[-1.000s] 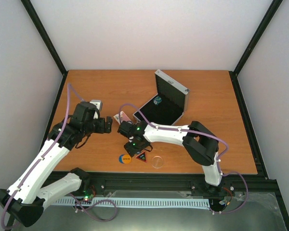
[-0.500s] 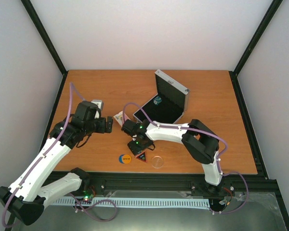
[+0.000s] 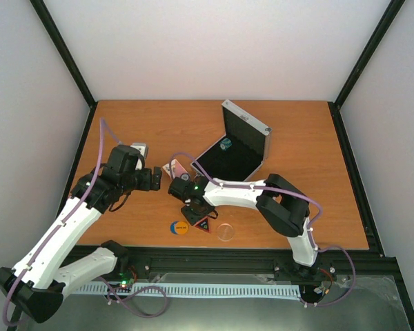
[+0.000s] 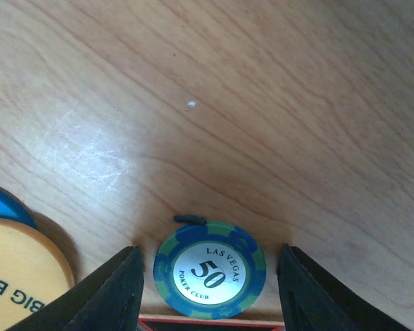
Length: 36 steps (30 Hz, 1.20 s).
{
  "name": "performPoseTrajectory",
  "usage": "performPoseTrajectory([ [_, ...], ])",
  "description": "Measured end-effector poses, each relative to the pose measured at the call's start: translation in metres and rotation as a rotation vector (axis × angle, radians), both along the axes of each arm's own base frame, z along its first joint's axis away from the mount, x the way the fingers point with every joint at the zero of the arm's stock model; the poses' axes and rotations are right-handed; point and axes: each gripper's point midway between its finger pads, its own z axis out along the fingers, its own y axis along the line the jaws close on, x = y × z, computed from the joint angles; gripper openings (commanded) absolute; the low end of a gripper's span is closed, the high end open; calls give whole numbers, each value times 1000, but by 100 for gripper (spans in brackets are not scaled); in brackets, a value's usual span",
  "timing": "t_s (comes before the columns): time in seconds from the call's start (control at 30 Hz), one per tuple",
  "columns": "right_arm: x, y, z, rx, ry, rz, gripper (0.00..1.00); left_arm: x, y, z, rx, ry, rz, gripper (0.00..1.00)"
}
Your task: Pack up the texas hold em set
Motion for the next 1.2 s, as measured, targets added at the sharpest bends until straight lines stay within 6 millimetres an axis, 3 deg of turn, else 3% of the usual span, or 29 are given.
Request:
performPoseTrajectory([
  [0.17, 0, -1, -1, 0, -6, -7, 53, 0, 0, 0, 0, 0, 0, 100],
  [0.3, 1, -2, -1, 7, -14, -19, 32, 0, 0, 0, 0, -1, 0, 100],
  [0.4, 1, -2, 2, 22, -16, -26, 26, 0, 0, 0, 0, -1, 0, 100],
  [0.7, -3, -2, 0, 27, 3, -24, 27, 0, 0, 0, -1, -1, 0, 100],
  [0.9, 1, -5, 2, 15, 4, -28, 48, 0, 0, 0, -1, -1, 0, 100],
  [1.1, 18, -12, 9, -13, -24, -53, 91, 4, -2, 6, -4, -6, -1, 100],
  [1.2, 30, -15, 17, -10, -50, -65, 100, 9, -5, 13, -11, -16, -3, 100],
])
